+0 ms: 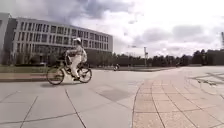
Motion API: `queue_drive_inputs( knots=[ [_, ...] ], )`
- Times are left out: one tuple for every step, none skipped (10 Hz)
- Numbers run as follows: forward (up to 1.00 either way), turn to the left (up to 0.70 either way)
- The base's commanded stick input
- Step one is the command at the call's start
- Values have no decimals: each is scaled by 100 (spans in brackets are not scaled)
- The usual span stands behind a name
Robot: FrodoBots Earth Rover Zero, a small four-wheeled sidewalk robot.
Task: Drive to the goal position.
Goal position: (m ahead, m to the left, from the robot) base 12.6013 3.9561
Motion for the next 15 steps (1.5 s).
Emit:
queue_drive_inputs(
  knots=[
    [70,0],
    [70,0],
    [70,0],
    [70,0],
    [70,0],
    [70,0],
    [70,0],
    [70,0],
    [70,0],
    [70,0],
    [70,0],
    [70,0],
    [70,0],
    [70,0],
    [70,0]
  ],
)
